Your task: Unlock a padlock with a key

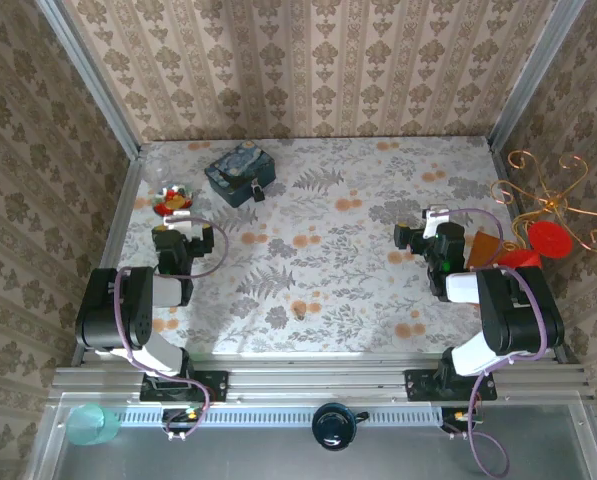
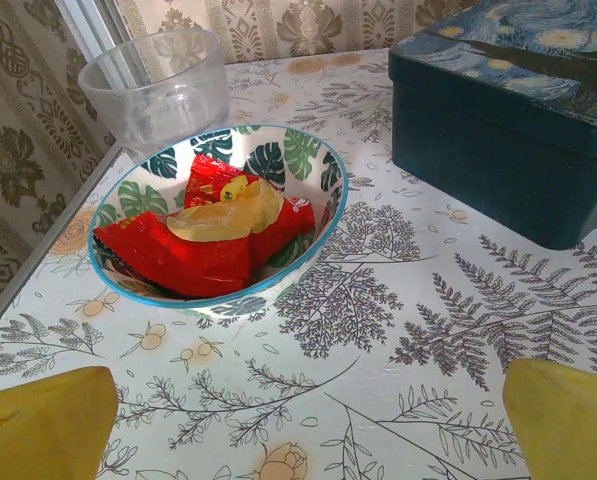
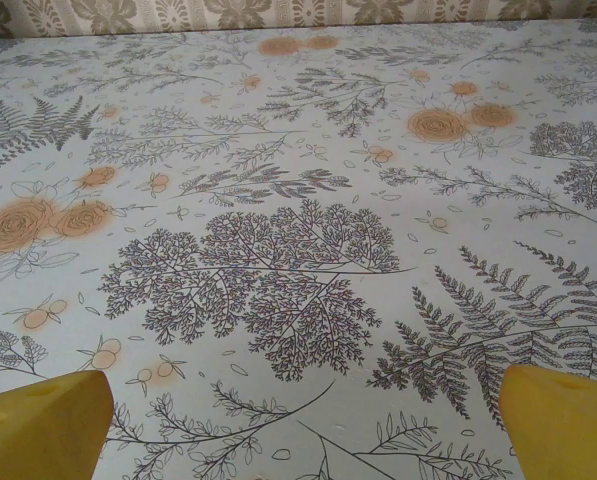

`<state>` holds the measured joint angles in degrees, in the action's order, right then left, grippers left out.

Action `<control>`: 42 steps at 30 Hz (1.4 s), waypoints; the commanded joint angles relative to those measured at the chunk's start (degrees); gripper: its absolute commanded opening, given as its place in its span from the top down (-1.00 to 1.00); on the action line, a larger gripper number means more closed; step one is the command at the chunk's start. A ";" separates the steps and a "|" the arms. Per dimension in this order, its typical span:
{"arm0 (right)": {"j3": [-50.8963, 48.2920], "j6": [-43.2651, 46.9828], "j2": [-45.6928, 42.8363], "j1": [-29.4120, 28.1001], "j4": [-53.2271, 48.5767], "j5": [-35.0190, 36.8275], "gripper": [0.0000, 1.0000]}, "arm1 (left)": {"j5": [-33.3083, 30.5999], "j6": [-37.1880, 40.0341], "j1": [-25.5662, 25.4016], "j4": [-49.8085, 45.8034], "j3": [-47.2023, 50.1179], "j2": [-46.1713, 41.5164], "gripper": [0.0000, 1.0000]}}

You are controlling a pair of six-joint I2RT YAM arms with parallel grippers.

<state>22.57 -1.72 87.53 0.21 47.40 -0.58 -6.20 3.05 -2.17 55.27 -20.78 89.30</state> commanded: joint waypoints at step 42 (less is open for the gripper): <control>4.94 5.08 -12.82 -6.22 -17.77 1.38 -1.00 | -10.02 1.16 -7.03 -14.93 1.80 -23.33 -1.00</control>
<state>24.56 0.86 78.56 -4.21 37.52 -0.32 -12.38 6.15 -8.80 52.69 -14.83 71.07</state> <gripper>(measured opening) 0.999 0.999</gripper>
